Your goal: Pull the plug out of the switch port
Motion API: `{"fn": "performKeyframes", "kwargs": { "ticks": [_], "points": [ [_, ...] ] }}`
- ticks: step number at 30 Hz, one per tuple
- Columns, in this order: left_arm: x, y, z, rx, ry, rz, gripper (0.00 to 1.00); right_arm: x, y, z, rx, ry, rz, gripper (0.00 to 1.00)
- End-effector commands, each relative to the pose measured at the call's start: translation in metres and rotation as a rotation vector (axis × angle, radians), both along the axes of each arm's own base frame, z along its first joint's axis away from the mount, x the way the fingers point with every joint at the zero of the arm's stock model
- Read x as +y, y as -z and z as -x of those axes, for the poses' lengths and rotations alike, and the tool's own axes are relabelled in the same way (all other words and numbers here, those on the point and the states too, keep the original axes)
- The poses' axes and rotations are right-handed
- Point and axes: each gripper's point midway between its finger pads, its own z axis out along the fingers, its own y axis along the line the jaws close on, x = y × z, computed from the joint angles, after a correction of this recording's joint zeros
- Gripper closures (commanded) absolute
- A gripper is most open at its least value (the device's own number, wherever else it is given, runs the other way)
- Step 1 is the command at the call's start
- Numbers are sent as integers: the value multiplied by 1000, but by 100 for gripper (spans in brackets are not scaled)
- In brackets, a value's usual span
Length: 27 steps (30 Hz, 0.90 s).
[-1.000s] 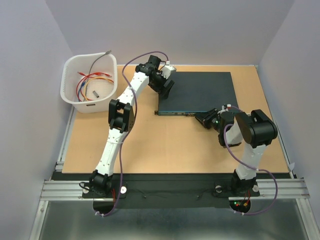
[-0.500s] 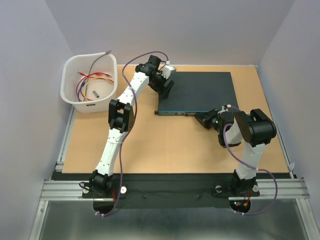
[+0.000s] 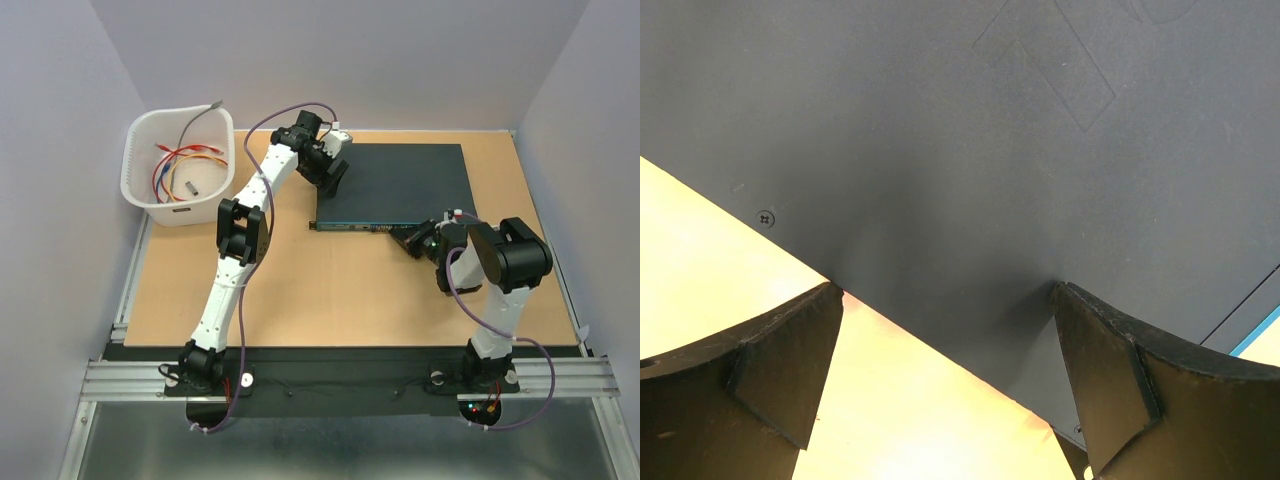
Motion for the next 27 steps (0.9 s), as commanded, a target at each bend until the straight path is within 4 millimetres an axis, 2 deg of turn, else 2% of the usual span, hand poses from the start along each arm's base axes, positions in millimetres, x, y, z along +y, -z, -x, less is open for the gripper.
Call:
{"fn": "performKeyframes", "kwargs": {
  "ticks": [1,6,11,15,16,17,19,21,22,25,27],
  "points": [
    [-3,-42,0,-69,13,23,3,-1,-35,-10,-118,24,-43,100],
    [-4,-42,-1,-72,14,24,3,-2,-20,13,-46,17,-55,100],
    [-5,-41,0,-67,15,24,3,-2,-26,28,-46,12,-56,100],
    [-5,-42,0,-69,16,24,3,-2,-22,35,-28,7,-56,99],
    [-5,-43,0,-71,16,24,3,-1,-23,33,-38,2,-51,100],
    [-5,-42,1,-69,17,22,3,1,-25,31,-46,-6,-53,94],
    [-6,-43,1,-70,18,23,3,2,-27,20,-49,-2,-68,67],
    [-5,-43,2,-67,18,23,3,2,-24,15,-40,15,-79,58],
    [-5,-44,2,-67,20,24,3,1,-20,13,-33,18,-77,58],
    [-6,-44,2,-69,20,25,3,2,-25,3,-64,23,-81,60],
    [-6,-43,1,-70,20,24,3,2,-22,-3,-58,26,-84,67]
  ]
}}
